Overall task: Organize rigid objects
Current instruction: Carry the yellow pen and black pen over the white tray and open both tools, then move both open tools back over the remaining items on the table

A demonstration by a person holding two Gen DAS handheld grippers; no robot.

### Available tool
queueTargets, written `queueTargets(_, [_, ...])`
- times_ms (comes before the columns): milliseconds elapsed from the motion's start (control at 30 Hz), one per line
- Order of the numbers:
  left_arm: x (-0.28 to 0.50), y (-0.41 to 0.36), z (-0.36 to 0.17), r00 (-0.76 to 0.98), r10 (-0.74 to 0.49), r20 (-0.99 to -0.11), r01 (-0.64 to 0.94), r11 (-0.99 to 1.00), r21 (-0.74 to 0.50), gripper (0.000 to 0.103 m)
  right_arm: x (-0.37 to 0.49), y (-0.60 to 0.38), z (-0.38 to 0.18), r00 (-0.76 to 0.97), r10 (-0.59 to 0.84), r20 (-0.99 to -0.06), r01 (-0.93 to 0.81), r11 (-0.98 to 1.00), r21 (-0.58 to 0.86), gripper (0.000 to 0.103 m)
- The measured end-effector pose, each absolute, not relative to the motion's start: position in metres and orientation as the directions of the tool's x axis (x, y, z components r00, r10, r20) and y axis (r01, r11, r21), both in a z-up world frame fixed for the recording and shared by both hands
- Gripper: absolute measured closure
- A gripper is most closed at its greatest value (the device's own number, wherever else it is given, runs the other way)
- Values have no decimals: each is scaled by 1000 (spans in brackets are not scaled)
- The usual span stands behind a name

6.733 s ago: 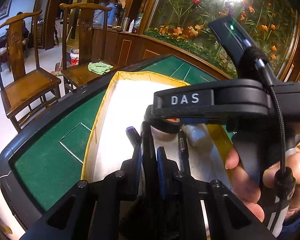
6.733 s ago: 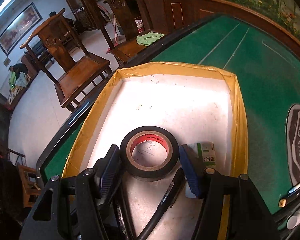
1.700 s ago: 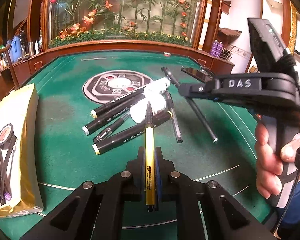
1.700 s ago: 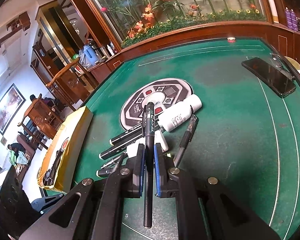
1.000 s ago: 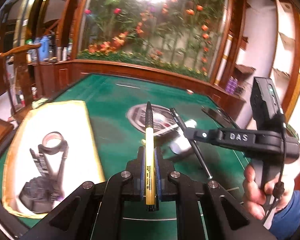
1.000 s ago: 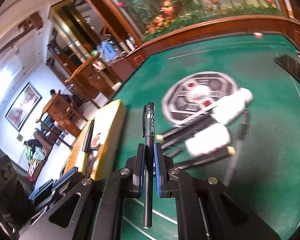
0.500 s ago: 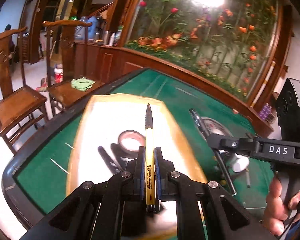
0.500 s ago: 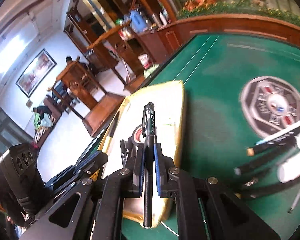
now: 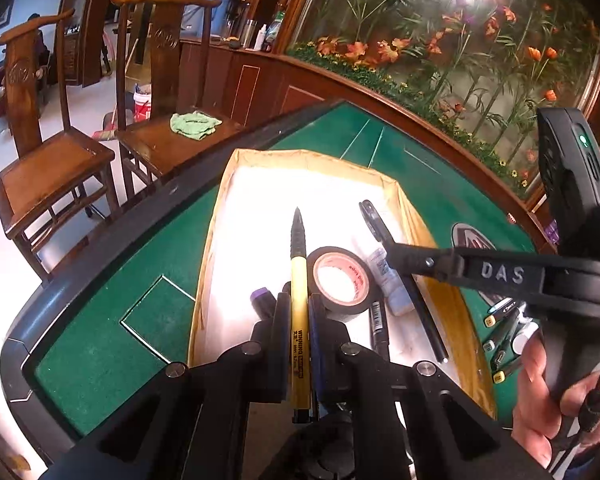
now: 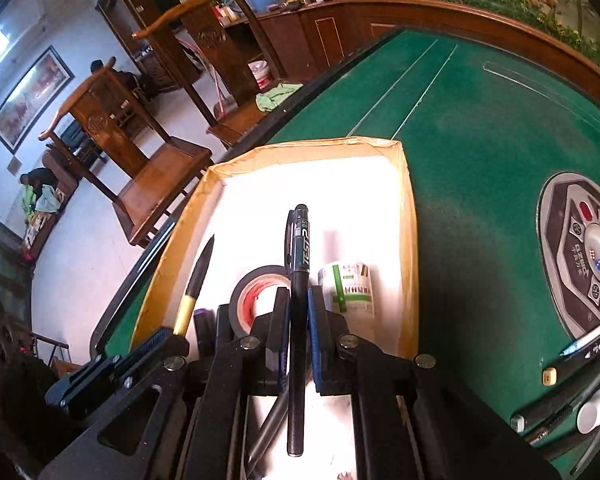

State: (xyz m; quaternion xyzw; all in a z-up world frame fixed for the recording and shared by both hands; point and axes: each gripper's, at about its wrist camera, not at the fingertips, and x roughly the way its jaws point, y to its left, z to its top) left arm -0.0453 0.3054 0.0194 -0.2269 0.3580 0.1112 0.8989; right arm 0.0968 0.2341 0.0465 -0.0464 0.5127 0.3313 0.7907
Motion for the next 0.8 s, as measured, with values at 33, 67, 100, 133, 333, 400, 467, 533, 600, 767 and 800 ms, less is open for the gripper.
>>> queueTargets(33, [-45, 306, 18, 716, 39, -697, -366, 871, -327, 95, 99, 236, 45, 252, 471, -845, -571, 777, 263, 94])
queueTargets(67, [-45, 306, 17, 715, 38, -698, -367, 870, -329, 95, 100, 239, 44, 250, 467, -848, -571, 778, 260, 94])
queueTargets(100, [-45, 306, 17, 715, 37, -698, -368, 869, -330, 95, 100, 241, 43, 250, 463, -850, -571, 779, 257, 94])
queueTargets(133, [-45, 307, 17, 714, 40, -699, -371, 868, -329, 95, 98, 240, 42, 251, 459, -852, -568, 782, 254, 94])
queueTargets(333, [-45, 308, 17, 705, 55, -707, -384, 867, -316, 94, 99, 242, 39, 248, 452, -857, -566, 786, 251, 94])
queueTargets(400, [-45, 308, 18, 705, 60, -707, -387, 868, -312, 94, 100, 242, 38, 246, 453, -857, -564, 786, 253, 94])
queueTargets(467, [-46, 308, 18, 703, 59, -709, -390, 865, -315, 84, 102, 239, 40, 243, 464, -852, -557, 786, 269, 94])
queueTargets(533, [-48, 310, 19, 708, 51, -704, -391, 859, -331, 59, 101, 233, 44, 236, 485, -842, -554, 779, 294, 92])
queueTargets(600, [-53, 307, 23, 722, 56, -689, -387, 859, -336, 54, 99, 224, 50, 243, 502, -830, -548, 777, 309, 92])
queueTargets(767, [-63, 289, 39, 759, 60, -648, -347, 880, -325, 54, 88, 191, 66, 249, 572, -781, -542, 751, 377, 89])
queueTargets(800, [-66, 284, 42, 768, 52, -638, -332, 884, -328, 54, 83, 179, 69, 252, 584, -772, -540, 747, 389, 88])
